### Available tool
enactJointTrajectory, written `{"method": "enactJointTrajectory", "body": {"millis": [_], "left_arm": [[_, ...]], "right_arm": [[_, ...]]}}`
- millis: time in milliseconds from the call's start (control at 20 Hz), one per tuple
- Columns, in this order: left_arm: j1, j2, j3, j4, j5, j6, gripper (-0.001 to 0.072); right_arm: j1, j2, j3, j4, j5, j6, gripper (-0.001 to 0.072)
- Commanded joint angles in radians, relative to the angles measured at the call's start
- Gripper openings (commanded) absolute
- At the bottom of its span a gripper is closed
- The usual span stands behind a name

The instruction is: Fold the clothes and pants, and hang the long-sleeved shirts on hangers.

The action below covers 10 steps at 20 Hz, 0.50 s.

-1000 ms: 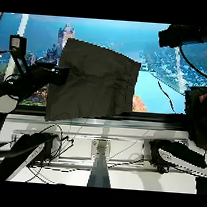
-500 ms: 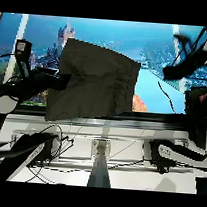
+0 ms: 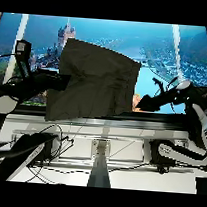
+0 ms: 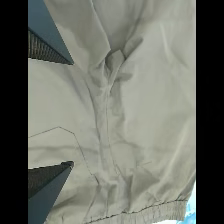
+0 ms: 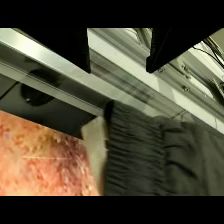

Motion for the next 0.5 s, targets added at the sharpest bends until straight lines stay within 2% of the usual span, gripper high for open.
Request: {"method": "enactJointTrajectory", "body": {"millis": [0, 200, 450], "left_arm": [[0.0, 0.0, 0.0, 0.0, 0.0, -0.003, 0.0691], [0.0, 0.0, 0.0, 0.001, 0.0, -0.003, 0.0691], [0.0, 0.0, 0.0, 0.001, 0.0, -0.003, 0.0691]], "right_arm": [[-0.003, -0.001, -0.171, 0.079, -0.152, 0.017, 0.0411], [-0.003, -0.001, -0.203, 0.204, -0.237, -0.008, 0.0412], [0.008, -0.001, -0.202, 0.341, -0.27, -0.077, 0.0411]]}}
